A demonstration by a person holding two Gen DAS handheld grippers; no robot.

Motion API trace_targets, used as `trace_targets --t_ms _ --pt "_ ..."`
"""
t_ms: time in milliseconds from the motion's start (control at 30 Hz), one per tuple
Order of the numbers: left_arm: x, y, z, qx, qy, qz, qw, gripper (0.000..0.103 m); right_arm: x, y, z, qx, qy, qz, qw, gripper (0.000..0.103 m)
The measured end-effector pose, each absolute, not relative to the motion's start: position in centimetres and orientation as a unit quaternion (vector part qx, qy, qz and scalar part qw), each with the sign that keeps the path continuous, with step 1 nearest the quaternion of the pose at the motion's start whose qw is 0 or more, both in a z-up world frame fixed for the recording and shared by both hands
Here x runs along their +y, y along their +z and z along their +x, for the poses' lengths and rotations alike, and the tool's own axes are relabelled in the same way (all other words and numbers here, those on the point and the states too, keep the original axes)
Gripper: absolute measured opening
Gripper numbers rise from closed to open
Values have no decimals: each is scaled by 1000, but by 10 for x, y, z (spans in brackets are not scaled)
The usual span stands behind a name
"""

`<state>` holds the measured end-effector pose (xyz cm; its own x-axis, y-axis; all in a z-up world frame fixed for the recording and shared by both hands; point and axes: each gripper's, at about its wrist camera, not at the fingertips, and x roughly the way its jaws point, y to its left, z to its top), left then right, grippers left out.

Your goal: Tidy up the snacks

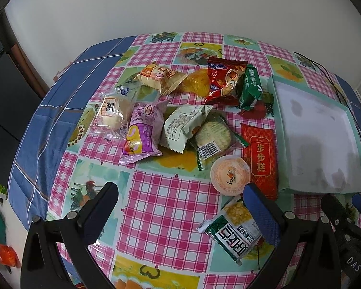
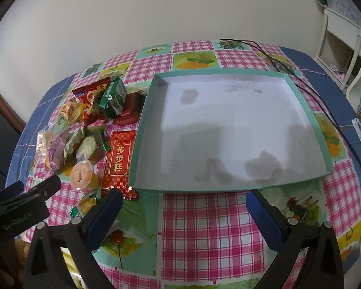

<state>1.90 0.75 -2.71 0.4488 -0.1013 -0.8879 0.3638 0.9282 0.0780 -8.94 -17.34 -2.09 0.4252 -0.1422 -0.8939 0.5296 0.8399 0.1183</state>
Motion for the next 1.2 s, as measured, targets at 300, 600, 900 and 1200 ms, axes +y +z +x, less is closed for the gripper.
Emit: trace_targets --t_ms 300,600,900,1200 --pt "7 -27 20 501 -138 130 845 103 -176 -18 -88 490 -207 194 824 103" --pt "4 -33 22 509 -135 138 839 103 -176 -18 -86 486 -204 196 827 103" --pt "6 -38 23 518 -130 137 834 103 -175 -20 -84 487 -198 190 829 103" --pt "6 -43 25 532 -127 139 826 103 -173 -25 -81 497 -192 186 825 103"
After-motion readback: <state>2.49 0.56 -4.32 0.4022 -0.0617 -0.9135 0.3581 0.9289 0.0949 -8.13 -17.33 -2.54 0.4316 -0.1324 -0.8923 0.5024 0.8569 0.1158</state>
